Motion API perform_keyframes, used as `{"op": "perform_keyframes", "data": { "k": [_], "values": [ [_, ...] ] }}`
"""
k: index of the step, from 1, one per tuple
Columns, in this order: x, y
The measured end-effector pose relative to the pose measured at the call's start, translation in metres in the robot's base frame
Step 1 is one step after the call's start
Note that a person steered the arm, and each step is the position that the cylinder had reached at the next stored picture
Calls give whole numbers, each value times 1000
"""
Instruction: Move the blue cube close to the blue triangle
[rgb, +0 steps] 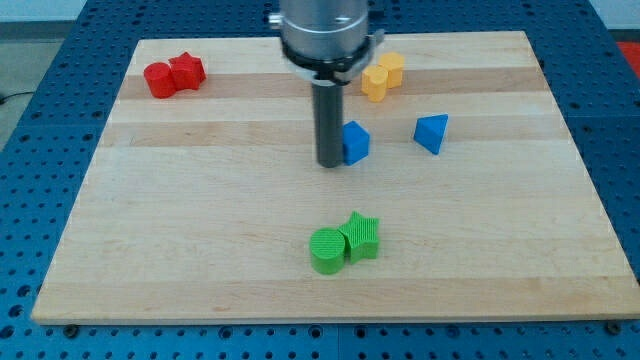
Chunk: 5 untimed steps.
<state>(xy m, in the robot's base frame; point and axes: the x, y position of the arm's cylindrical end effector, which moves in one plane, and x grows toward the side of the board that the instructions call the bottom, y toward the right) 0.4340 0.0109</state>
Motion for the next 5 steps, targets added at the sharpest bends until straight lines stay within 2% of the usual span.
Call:
{"op": "perform_keyframes", "data": {
  "k": [2, 3, 4, 5],
  "values": [
    [-20, 9],
    [-38, -3],
    [-55, -40],
    [-66, -25]
  ]
}}
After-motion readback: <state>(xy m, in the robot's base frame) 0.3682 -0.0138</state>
